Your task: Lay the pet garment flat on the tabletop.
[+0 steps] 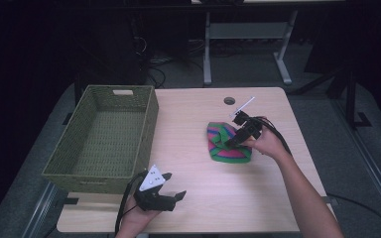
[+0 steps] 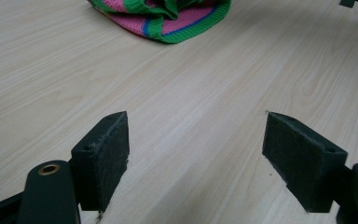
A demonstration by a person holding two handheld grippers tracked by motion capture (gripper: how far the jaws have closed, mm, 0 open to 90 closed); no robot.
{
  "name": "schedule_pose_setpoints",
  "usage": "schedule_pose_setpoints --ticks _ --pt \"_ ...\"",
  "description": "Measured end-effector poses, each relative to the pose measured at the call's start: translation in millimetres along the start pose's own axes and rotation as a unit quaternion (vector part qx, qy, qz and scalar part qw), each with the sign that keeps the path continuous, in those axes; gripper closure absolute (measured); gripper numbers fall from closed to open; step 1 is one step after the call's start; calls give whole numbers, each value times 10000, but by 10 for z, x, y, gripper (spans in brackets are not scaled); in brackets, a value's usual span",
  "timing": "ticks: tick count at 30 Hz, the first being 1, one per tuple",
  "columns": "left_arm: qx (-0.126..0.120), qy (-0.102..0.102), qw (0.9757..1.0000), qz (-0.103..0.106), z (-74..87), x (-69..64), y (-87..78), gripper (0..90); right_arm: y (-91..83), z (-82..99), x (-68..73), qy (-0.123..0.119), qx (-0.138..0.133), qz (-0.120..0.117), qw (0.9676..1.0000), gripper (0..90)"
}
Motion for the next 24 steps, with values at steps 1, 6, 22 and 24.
schedule_pose_setpoints --ticks 1,6,22,24 --pt "0 0 10000 0 0 0 0 225 0 0 0 0 0 0 10000 302" --pt "-1 -3 10000 -4 -3 -3 3 226 86 3 22 -6 50 -32 10000 305" --pt "22 36 10000 -6 3 -12 13 226 315 22 133 -229 213 446 9985 334" --pt "22 25 10000 0 2 -18 16 226 329 27 158 -353 260 704 9966 372"
Point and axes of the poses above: each handheld gripper's, and its own axes: y roughly forward along the jaws, z roughly out of its underside, x roughly to its left, the point moved 4 cm from there along y, roughly forward along the jaws, and after that the axes turned 3 degrees about -z, right-handed, at the moved point
